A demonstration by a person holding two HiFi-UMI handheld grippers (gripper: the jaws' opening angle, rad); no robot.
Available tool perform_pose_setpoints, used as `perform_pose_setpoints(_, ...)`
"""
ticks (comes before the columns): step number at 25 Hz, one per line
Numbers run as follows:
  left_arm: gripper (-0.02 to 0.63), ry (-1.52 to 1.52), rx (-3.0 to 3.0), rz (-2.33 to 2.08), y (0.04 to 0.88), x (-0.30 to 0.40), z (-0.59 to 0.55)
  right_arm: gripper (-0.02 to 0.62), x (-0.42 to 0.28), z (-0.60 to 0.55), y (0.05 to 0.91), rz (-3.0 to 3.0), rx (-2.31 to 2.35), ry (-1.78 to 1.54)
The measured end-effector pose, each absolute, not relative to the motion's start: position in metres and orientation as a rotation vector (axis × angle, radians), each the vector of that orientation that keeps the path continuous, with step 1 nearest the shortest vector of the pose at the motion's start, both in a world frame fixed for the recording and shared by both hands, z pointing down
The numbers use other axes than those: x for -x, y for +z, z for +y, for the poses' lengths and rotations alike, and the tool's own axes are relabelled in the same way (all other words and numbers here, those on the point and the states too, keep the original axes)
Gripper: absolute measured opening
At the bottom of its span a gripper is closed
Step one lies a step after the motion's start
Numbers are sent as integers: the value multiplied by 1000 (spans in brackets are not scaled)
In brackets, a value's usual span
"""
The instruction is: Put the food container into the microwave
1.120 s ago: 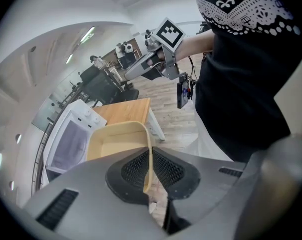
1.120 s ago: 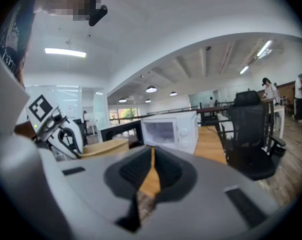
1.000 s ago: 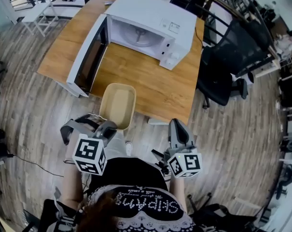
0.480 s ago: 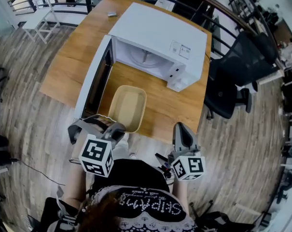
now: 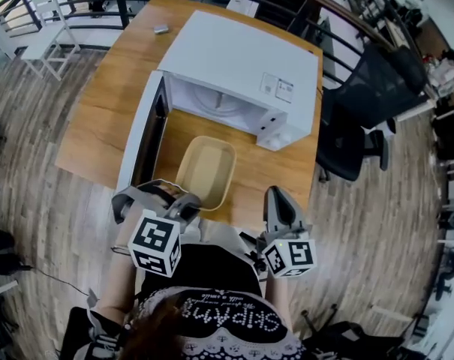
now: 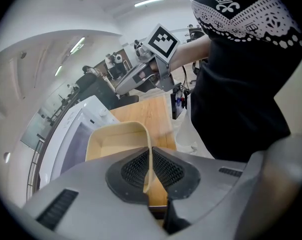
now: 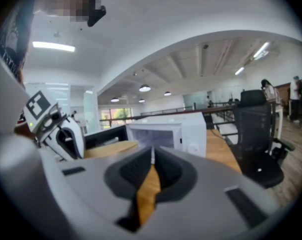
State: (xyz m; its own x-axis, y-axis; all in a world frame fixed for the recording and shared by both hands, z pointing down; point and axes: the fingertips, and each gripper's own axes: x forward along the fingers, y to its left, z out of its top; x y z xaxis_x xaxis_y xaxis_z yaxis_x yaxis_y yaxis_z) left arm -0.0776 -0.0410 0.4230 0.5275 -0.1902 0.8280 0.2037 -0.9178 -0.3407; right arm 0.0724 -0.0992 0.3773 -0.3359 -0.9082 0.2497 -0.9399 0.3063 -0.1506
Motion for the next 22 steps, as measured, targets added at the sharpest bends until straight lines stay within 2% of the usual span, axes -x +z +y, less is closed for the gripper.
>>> perform_pose_setpoints(22,46,-1465,2353,87,428,53,-60,40,-120,-119,375,-2469,-1719,436)
